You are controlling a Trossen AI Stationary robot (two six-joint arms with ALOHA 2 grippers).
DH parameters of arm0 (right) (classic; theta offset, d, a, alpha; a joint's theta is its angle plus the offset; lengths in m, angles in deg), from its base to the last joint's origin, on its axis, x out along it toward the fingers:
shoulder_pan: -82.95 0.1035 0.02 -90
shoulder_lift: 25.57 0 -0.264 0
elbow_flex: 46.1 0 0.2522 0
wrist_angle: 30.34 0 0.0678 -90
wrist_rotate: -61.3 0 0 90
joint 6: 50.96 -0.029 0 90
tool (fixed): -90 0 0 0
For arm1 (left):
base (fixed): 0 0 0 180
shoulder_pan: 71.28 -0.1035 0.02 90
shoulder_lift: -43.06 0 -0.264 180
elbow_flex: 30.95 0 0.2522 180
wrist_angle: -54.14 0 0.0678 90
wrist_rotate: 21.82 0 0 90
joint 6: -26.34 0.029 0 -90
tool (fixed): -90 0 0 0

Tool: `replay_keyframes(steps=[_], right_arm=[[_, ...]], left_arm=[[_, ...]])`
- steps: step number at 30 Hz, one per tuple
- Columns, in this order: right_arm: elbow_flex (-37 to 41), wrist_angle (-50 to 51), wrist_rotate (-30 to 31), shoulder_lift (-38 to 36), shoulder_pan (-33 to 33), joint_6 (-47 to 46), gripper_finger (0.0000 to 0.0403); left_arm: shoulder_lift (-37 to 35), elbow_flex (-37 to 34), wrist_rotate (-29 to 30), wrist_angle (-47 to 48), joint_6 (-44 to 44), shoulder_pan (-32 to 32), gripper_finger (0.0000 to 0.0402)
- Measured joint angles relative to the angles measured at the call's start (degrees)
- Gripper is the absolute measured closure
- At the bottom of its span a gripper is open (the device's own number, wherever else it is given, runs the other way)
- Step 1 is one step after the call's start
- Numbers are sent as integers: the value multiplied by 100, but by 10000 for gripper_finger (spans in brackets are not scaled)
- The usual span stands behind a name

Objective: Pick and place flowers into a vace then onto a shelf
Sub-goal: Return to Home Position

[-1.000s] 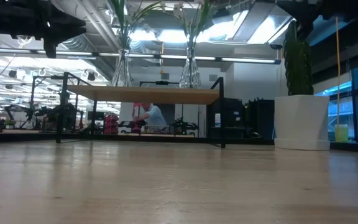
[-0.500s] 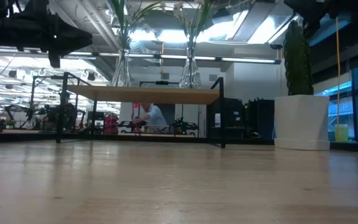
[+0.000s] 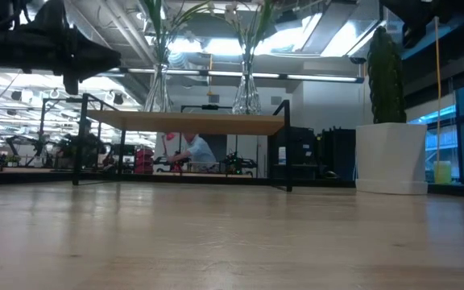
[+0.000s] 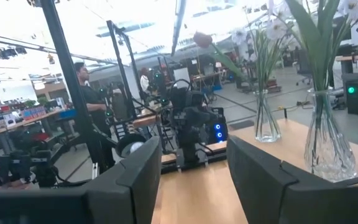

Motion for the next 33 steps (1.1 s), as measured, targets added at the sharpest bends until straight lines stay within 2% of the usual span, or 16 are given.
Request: replay_keyframes(steps=[7, 12, 29, 33], right_arm=[[0, 180, 103, -233, 0, 11, 218], [0, 288, 194, -339, 0, 15, 218], [-1, 293, 203, -382, 0, 15, 218], [0, 293, 203, -382, 0, 9, 218]], left_arm=[[2, 0, 45, 368, -82, 0, 318], [0, 0, 48, 171, 29, 0, 318], [0, -23, 169, 342, 70, 0, 318], [-9, -356, 178, -221, 55, 0, 323]])
